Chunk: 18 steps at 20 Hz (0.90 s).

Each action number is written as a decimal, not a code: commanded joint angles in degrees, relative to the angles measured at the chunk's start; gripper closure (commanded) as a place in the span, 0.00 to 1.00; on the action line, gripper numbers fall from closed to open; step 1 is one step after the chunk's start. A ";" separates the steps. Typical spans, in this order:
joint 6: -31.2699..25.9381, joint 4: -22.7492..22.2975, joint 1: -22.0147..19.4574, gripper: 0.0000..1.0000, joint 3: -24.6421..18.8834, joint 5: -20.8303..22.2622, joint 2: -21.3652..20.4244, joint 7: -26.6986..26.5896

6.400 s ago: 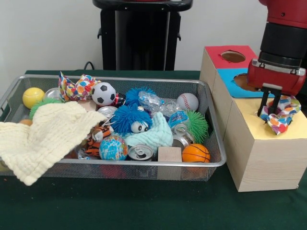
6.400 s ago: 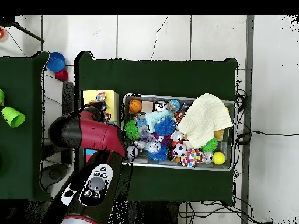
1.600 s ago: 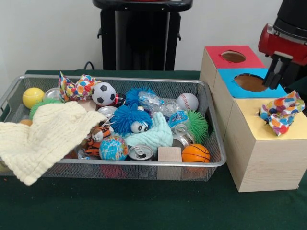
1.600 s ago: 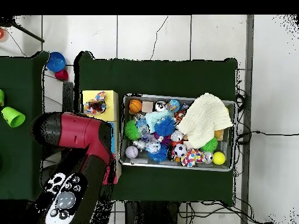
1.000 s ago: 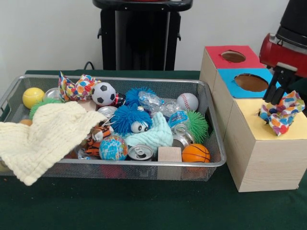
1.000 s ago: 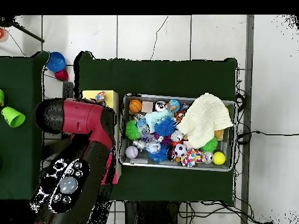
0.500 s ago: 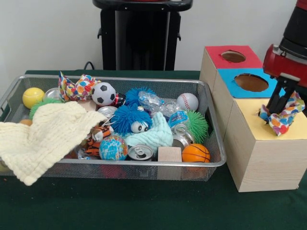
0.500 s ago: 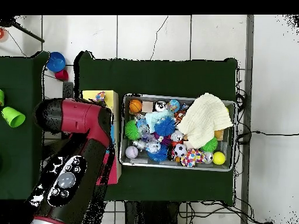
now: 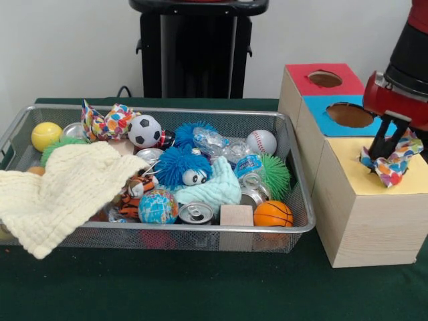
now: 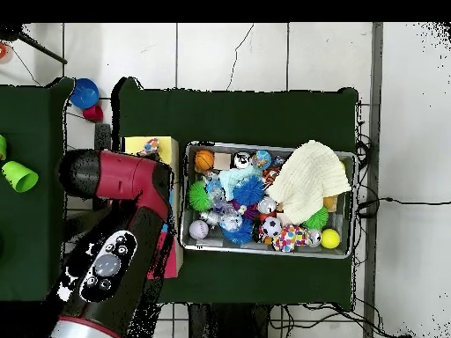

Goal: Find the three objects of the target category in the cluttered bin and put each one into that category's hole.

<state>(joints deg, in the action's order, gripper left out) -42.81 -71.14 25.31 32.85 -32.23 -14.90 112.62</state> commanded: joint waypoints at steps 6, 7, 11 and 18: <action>13.84 -13.54 -12.90 1.00 -25.22 -3.69 7.31 -0.29; 16.11 -13.39 -13.72 1.00 -26.41 -2.80 7.71 -0.68; 31.37 -18.17 -25.46 1.00 -42.19 3.19 7.30 -9.73; 32.84 -16.84 -24.62 1.00 -39.93 12.90 5.07 1.05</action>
<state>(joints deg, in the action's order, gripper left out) -29.45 -79.81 3.70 3.35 -25.75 -21.49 112.63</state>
